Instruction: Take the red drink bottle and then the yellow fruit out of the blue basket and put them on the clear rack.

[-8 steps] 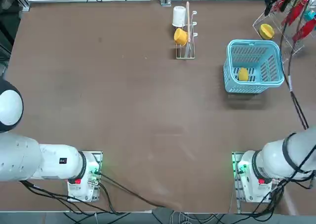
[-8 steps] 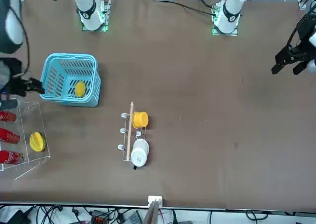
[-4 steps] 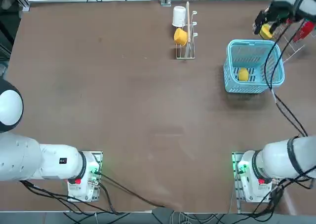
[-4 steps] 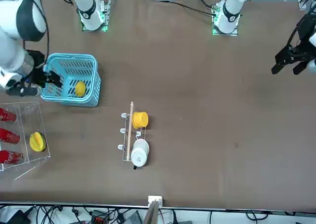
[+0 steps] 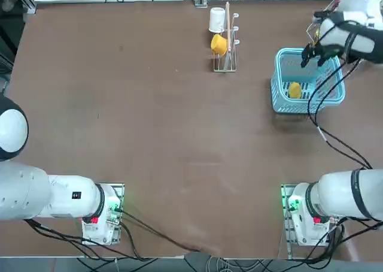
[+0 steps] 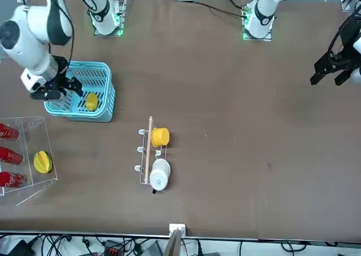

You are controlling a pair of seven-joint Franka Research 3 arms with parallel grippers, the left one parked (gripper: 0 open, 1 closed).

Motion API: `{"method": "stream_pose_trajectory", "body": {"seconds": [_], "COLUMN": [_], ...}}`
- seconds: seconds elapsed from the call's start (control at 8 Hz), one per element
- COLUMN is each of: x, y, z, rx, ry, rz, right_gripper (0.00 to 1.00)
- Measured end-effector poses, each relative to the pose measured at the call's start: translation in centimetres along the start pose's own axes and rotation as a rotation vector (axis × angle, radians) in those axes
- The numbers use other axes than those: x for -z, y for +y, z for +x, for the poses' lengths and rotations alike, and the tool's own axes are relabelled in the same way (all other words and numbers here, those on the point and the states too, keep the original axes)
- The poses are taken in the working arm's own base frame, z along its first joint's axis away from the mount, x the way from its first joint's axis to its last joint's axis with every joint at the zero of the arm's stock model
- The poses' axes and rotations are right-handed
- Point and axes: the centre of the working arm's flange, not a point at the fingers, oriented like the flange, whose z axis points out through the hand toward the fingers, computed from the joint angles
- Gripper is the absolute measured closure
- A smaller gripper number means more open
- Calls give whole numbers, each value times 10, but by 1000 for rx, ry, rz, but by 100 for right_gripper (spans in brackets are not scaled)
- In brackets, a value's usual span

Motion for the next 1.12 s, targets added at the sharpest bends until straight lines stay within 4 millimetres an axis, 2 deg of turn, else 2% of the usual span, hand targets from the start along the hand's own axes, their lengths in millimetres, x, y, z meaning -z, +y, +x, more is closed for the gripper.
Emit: {"method": "stream_pose_trajectory", "body": {"seconds": [0.62,0.88,1.12], "x": [-79,-99,-109], "y": [-2,-3,-4], "z": [-41,-44,-45], "rx": [-77,-76,-78], "ry": [97,115,110], "rz": [9,10,11], "right_gripper": [0,0,0]}}
